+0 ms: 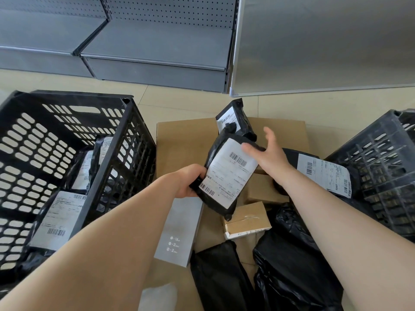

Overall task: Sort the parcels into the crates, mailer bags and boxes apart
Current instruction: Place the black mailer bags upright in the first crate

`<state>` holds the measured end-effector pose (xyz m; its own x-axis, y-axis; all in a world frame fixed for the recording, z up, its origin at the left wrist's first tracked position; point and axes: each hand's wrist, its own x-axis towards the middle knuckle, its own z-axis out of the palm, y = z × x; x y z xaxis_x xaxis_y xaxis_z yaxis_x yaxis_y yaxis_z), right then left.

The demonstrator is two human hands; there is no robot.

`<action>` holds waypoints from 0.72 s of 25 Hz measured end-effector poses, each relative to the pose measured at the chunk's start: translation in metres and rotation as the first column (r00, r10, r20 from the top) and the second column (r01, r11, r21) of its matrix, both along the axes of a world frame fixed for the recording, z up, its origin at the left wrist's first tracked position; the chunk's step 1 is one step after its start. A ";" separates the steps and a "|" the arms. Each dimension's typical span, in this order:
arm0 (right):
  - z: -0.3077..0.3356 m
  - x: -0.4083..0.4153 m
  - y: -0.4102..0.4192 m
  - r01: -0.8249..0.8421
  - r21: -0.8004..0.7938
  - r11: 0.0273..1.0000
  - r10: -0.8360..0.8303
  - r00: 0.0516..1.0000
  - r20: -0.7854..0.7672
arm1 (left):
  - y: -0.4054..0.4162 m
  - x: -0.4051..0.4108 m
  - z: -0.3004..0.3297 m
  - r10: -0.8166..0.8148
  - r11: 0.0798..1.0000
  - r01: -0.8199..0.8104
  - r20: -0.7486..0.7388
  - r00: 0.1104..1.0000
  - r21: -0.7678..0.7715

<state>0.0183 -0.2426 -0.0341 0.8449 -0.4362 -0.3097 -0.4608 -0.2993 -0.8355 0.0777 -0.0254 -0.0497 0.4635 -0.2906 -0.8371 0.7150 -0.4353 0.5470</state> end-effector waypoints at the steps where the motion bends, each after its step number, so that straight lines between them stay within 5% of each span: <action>1: 0.002 0.001 -0.003 -0.122 -0.043 0.992 0.121 0.992 -0.017 | 0.001 -0.001 0.001 -0.033 0.999 0.033 0.001 0.999 0.025; 3: 0.006 0.002 -0.004 -0.311 0.002 0.950 0.309 0.943 -0.127 | 0.004 -0.003 -0.001 -0.061 0.997 0.061 -0.001 0.998 0.052; 6: -0.004 0.000 -0.009 -0.384 0.093 0.919 0.395 0.884 -0.251 | 0.007 -0.003 -0.005 -0.038 0.997 0.040 -0.022 0.999 0.063; 13: -0.010 -0.006 -0.023 -0.190 0.077 0.979 0.201 0.963 -0.180 | 0.002 0.008 -0.003 0.256 0.961 -0.254 0.013 0.966 -0.111; 18: -0.012 -0.005 -0.027 -0.015 0.160 0.987 0.035 0.992 -0.120 | 0.005 0.013 -0.006 0.269 0.948 -0.267 -0.010 0.963 -0.173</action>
